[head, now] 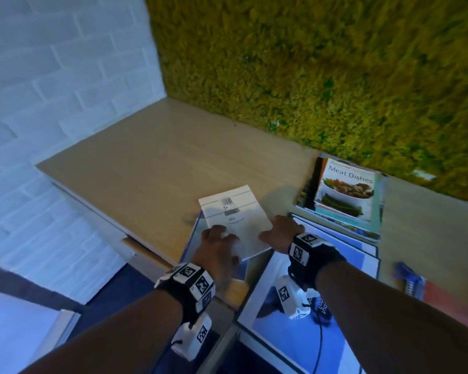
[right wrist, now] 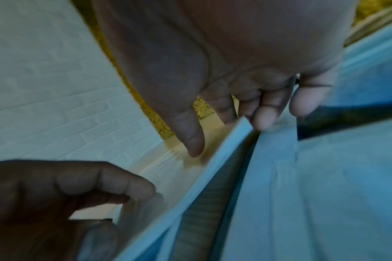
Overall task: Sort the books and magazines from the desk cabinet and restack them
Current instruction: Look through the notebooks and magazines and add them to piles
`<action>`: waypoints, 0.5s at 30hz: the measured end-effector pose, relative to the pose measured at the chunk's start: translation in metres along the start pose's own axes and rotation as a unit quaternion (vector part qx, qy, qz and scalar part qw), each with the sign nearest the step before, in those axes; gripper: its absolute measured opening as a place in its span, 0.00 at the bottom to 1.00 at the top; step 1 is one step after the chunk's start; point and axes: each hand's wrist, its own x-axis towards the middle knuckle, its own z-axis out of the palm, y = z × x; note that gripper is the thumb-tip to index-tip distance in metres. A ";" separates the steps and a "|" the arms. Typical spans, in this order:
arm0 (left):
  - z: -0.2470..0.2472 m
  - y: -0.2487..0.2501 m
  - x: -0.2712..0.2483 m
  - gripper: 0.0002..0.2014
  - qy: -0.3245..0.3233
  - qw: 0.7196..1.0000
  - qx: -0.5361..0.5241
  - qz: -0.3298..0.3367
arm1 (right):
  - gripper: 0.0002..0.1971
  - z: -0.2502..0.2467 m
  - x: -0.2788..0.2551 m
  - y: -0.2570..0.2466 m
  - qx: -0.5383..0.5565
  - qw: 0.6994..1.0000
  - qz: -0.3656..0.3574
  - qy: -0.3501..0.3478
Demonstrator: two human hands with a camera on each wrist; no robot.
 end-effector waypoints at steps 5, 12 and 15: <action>-0.004 -0.020 0.015 0.27 0.097 0.952 -0.287 -0.054 | 0.07 -0.008 -0.011 -0.009 0.352 0.936 -0.030 0.006; -0.053 0.002 0.022 0.12 0.115 0.643 -0.727 -0.211 | 0.09 -0.057 -0.055 0.014 0.545 0.813 -0.203 0.009; -0.064 0.032 0.010 0.27 -0.067 0.593 -0.795 -0.110 | 0.18 -0.080 -0.067 0.047 0.547 0.813 -0.191 0.059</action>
